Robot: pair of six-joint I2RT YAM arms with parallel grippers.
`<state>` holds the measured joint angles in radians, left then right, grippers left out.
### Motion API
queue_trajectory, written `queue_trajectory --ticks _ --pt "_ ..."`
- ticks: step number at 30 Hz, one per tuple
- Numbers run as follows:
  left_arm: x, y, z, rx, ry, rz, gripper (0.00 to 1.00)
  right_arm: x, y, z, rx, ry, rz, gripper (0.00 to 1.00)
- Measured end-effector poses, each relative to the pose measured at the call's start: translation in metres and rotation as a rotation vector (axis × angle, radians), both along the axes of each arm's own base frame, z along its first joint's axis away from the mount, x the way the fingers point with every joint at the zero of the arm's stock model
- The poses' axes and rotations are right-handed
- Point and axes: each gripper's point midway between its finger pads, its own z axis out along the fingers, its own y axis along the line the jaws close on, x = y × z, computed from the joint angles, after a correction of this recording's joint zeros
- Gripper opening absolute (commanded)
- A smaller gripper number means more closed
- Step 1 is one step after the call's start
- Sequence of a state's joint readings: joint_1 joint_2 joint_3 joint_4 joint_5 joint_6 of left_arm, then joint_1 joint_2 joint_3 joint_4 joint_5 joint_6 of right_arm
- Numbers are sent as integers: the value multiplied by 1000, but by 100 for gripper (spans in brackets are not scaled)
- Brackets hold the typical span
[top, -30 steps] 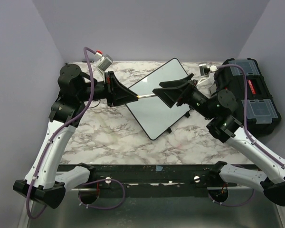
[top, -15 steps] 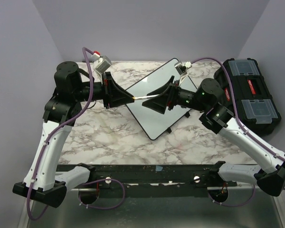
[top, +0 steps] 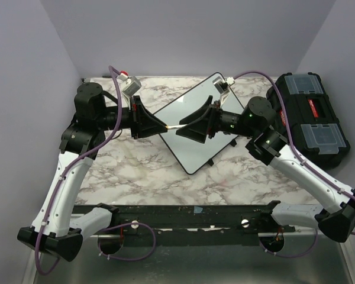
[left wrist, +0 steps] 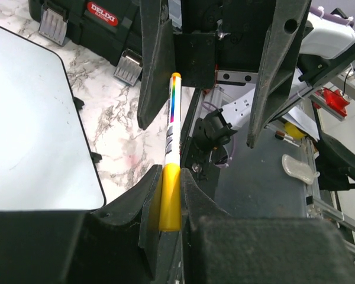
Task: Write a sentence on the whiteboard
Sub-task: Open the pen cap from the whiteboard marker.
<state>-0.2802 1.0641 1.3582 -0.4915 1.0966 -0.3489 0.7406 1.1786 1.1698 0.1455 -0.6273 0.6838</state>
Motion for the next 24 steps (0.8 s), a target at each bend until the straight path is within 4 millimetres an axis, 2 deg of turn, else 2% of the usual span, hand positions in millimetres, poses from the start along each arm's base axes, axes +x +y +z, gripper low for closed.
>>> queue_trajectory --ticks 9,17,24 --pt "-3 -2 5 -42 -4 -25 0 0 7 -1 13 15 39 61" --pt "-4 -3 7 -58 -3 -46 0 -1 10 0 21 22 63 37" --pt "-8 -3 9 -63 -5 -69 0 -3 10 -1 21 28 82 33"
